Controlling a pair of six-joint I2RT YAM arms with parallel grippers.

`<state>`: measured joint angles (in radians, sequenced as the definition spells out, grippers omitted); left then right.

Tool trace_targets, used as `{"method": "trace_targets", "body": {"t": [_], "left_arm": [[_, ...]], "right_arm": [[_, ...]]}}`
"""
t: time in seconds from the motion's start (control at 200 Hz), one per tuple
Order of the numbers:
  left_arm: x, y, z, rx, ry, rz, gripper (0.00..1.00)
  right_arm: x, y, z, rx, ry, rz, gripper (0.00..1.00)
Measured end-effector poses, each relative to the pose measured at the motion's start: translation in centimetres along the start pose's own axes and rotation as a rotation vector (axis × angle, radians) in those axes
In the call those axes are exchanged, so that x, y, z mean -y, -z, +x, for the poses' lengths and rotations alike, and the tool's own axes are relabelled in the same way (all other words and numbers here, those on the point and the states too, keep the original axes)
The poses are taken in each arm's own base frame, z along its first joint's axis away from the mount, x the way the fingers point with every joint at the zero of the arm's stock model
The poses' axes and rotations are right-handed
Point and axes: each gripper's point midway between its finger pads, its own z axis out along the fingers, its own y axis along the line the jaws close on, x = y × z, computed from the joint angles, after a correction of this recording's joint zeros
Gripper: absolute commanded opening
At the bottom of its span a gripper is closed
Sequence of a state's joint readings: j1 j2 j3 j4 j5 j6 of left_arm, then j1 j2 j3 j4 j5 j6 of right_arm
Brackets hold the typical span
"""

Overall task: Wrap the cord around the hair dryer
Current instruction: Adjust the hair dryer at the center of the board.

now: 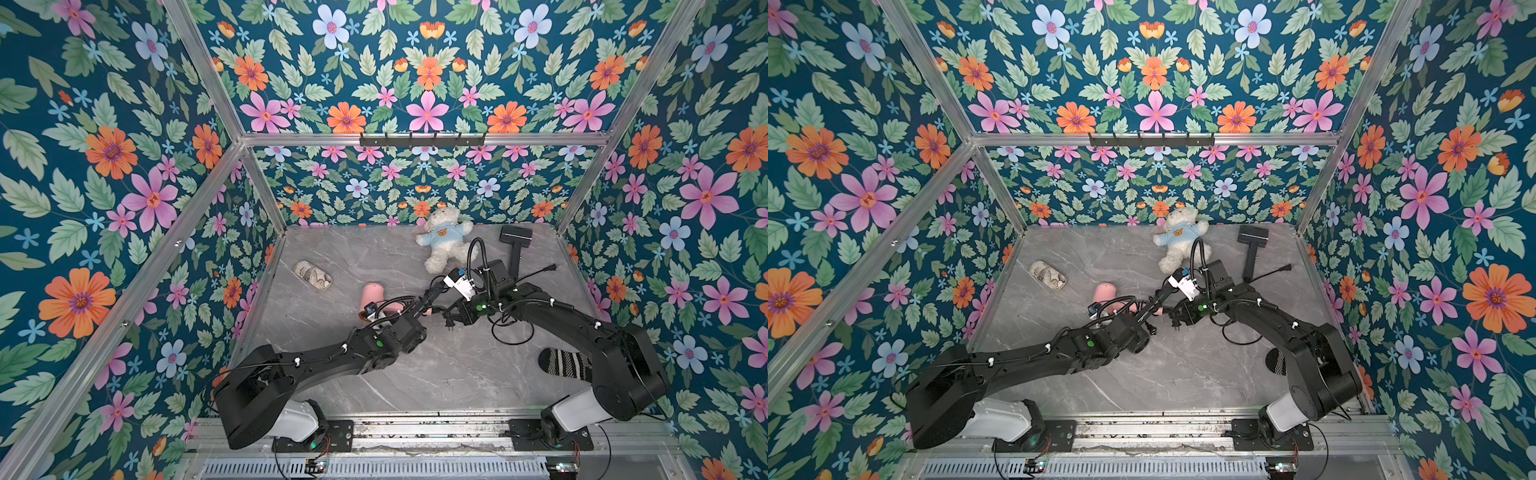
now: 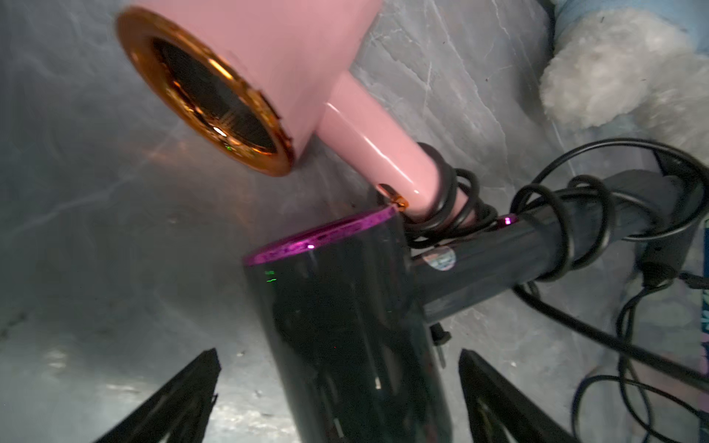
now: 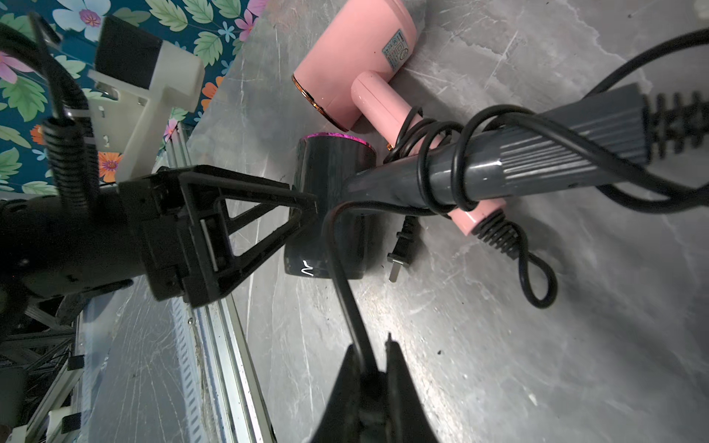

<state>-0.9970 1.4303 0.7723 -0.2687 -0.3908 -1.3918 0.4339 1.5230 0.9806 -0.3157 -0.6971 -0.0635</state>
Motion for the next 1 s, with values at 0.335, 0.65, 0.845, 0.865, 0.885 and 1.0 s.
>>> {"method": "trace_targets", "body": {"t": [0.335,0.65,0.845,0.865,0.885,1.0], "left_arm": [[-2.8,0.0,-1.7,0.004,0.129,-0.04,1.0],[-2.8,-1.9,-2.4,-0.037,0.184,-0.038,0.99],[-1.3,-3.6,-1.8,-0.096,0.145,-0.03,0.99],[-1.2,-3.7,-1.6,-0.108,0.136,-0.028,0.99],[-1.3,-3.9,-1.5,-0.121,0.133,-0.03,0.99],[-1.7,-4.7,-1.1,-0.16,0.114,-0.046,0.99]], "right_arm": [[-0.2,0.2,0.7,-0.004,0.005,0.001,0.0],[-0.1,0.1,0.8,-0.007,0.006,0.001,0.0],[0.0,0.1,0.9,-0.008,0.006,0.008,0.0],[0.0,0.1,0.9,-0.008,0.006,0.009,0.0],[0.0,0.1,0.9,-0.008,0.007,0.01,0.0],[0.2,0.1,0.9,-0.009,0.008,0.02,0.0]]}}
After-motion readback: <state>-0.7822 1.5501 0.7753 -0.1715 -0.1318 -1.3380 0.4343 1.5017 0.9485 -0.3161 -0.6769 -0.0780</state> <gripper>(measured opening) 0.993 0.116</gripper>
